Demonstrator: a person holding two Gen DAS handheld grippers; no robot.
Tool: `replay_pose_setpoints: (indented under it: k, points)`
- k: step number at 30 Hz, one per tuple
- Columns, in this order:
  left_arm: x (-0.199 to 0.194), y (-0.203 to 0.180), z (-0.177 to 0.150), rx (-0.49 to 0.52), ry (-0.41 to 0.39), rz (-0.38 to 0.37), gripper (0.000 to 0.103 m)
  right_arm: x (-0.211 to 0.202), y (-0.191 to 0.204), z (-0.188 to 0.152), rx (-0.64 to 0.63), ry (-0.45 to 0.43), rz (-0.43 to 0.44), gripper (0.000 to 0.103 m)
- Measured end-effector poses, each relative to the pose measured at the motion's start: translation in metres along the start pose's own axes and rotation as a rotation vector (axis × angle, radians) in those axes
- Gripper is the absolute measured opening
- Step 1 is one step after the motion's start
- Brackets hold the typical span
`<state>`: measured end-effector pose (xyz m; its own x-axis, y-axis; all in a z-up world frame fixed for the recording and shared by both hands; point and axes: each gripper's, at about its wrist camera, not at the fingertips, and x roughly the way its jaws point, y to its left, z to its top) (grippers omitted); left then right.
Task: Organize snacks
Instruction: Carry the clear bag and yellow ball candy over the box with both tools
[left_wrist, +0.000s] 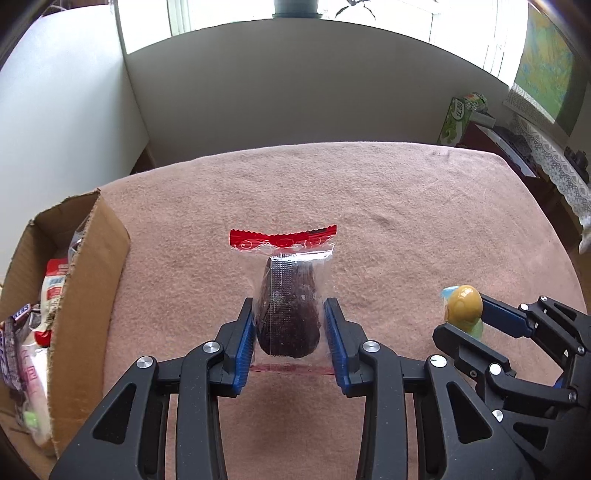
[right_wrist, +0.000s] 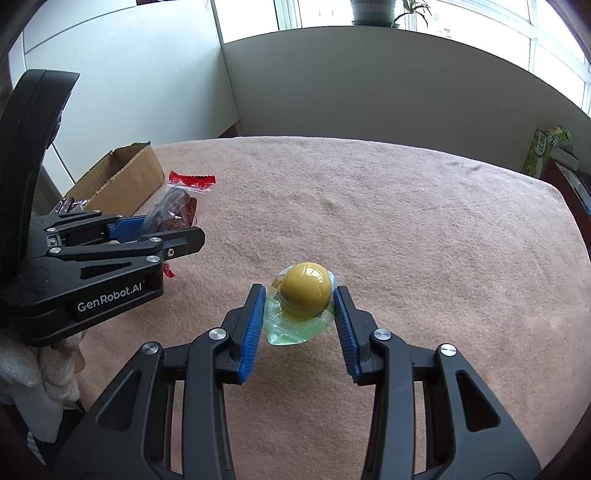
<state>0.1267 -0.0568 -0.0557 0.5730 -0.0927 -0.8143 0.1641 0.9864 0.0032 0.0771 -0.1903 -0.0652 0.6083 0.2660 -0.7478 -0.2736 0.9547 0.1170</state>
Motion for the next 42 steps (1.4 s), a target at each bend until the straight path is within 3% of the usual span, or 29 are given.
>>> replay_pose_setpoints:
  k: [6,12,20,28,35,42]
  points:
    - [-0.029,0.005,-0.023,-0.013,-0.098,-0.002,0.034,-0.008,0.005,-0.001,-0.009,-0.017,-0.003,0.039]
    - [-0.042,0.015,-0.047,-0.082,-0.155,-0.056,0.034,-0.009,0.004,0.005,0.006,-0.033,-0.002,0.039]
    - [-0.075,0.042,-0.054,-0.156,-0.266,-0.115,0.034,-0.020,0.029,0.026,-0.013,-0.094,0.036,0.039]
    - [-0.114,0.094,-0.061,-0.237,-0.393,-0.050,0.034,-0.029,0.094,0.068,-0.095,-0.174,0.107,0.039]
    - [-0.123,0.148,-0.084,-0.320,-0.418,0.042,0.034,-0.007,0.165,0.097,-0.182,-0.178,0.188,0.039]
    - [-0.115,0.183,-0.094,-0.382,-0.389,0.111,0.034,0.024,0.215,0.112,-0.216,-0.143,0.252,0.039]
